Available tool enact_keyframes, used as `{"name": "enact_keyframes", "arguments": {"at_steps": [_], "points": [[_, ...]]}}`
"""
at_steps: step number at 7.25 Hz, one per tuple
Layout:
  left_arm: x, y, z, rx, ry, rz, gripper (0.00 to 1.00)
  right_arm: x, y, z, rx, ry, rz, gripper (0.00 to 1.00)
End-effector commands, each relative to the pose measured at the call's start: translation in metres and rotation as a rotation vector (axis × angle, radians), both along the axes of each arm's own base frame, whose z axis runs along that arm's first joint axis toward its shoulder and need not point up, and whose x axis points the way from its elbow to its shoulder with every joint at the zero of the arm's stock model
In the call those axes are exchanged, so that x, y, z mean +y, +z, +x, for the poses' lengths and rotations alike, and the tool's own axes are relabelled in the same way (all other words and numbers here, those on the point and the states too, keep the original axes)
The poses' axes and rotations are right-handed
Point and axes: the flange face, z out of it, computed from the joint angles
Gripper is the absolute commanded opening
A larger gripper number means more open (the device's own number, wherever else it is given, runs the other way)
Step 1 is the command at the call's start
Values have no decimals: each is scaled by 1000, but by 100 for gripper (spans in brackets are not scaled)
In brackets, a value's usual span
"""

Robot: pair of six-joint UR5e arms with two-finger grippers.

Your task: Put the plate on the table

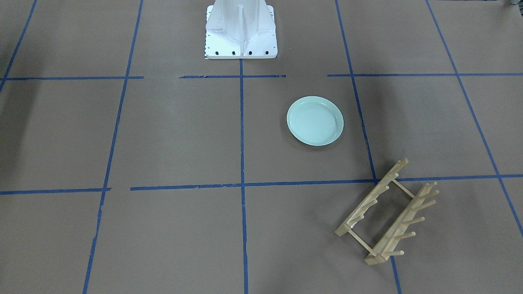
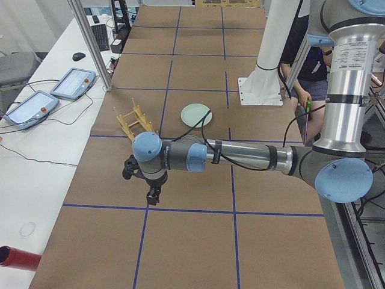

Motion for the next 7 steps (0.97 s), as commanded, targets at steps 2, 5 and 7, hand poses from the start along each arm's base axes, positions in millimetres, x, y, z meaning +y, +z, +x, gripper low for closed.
{"name": "enact_keyframes", "arguments": {"at_steps": [2, 5, 7], "points": [[24, 16, -16, 3, -34, -33, 100, 0, 0, 0, 1, 1, -1, 100], [36, 24, -29, 1, -65, -51, 100, 0, 0, 0, 1, 0, 0, 100], [35, 24, -29, 1, -68, -54, 100, 0, 0, -1, 1, -1, -1, 100]]}}
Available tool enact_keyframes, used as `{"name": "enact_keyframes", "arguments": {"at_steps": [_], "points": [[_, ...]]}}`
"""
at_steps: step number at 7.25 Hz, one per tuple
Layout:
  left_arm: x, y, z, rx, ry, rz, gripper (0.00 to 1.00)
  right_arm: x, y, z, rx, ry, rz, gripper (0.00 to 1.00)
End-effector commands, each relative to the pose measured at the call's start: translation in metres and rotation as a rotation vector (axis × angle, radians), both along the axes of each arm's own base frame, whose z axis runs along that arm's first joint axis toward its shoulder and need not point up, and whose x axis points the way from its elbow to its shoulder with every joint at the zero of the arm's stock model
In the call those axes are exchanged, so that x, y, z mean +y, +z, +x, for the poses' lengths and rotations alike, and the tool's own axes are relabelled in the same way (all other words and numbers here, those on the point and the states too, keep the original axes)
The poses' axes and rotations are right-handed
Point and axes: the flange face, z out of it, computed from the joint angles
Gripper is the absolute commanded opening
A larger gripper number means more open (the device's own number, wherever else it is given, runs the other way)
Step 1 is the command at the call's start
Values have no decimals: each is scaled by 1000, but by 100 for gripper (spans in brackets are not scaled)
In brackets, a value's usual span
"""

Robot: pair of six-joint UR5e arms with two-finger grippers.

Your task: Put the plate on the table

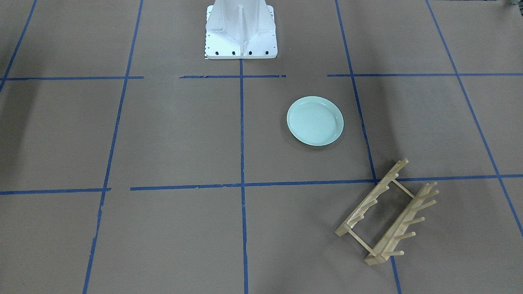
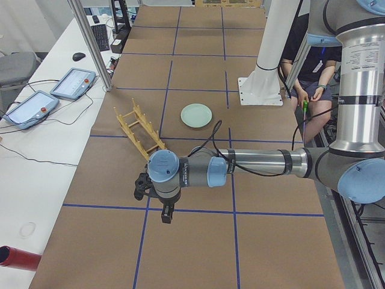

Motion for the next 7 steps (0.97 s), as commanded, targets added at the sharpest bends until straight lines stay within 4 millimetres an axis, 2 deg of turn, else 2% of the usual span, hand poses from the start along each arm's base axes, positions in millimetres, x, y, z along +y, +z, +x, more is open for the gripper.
{"name": "enact_keyframes", "arguments": {"at_steps": [1, 3, 7], "points": [[0, 1, 0, 0, -1, -2, 100, 0, 0, 0, 0, 1, -1, 100], [-7, -2, -1, -5, -2, 2, 100, 0, 0, 0, 0, 1, -1, 100], [-7, -5, -2, -4, -4, 9, 100, 0, 0, 0, 0, 1, -1, 100]]}}
